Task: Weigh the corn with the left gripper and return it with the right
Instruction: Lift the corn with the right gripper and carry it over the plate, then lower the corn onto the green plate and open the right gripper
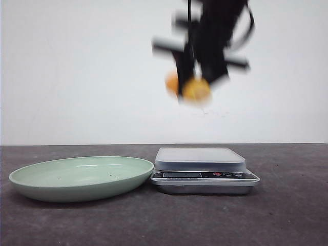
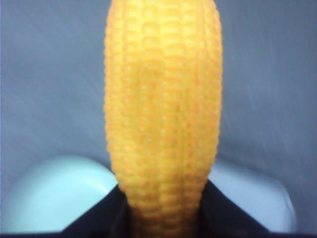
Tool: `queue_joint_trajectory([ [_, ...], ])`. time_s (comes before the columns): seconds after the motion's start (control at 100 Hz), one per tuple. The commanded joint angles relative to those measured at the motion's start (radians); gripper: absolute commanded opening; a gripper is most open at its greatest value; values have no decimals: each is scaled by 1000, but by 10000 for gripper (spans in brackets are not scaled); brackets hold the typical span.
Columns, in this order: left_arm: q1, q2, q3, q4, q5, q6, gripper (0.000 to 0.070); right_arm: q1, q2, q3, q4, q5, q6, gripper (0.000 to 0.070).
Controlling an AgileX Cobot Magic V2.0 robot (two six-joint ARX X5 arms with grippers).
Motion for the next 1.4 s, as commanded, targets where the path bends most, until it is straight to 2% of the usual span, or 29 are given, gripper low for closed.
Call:
queue_joint_trajectory([
  [0.0, -8, 6, 16, -36, -12, 29, 700, 39, 17, 61, 0, -3, -16, 6],
  [0.23, -8, 6, -8, -29, -37, 57, 700, 116, 31, 117, -2, -6, 2, 6],
  [0.49, -8, 6, -10, -29, -36, 56, 700, 175, 144, 117, -126, -8, 102, 6],
  [0.63, -8, 6, -10, -29, -36, 56, 700, 205, 245, 117, -134, -41, 138, 6],
  [0.77, -8, 6, -10, -29, -36, 56, 700, 227, 354, 117, -133, -94, 203, 7],
  [1.01, -8, 6, -10, -29, -36, 48, 700, 240, 480, 117, -150, -120, 355, 17],
  [1.07, -8, 5, -10, -29, -35, 48, 700, 242, 491, 117, -149, -123, 360, 104],
  [1.19, -8, 6, -10, -29, -35, 37, 700, 245, 491, 117, -148, -128, 360, 450],
  [1.25, -8, 5, -10, -29, -35, 28, 700, 245, 491, 117, -142, -147, 359, 577],
  [1.32, -8, 6, -10, -29, -35, 26, 700, 245, 491, 117, -137, -166, 356, 660],
  [1.39, -8, 5, -10, -29, -35, 26, 700, 243, 485, 121, -132, -167, 346, 673],
])
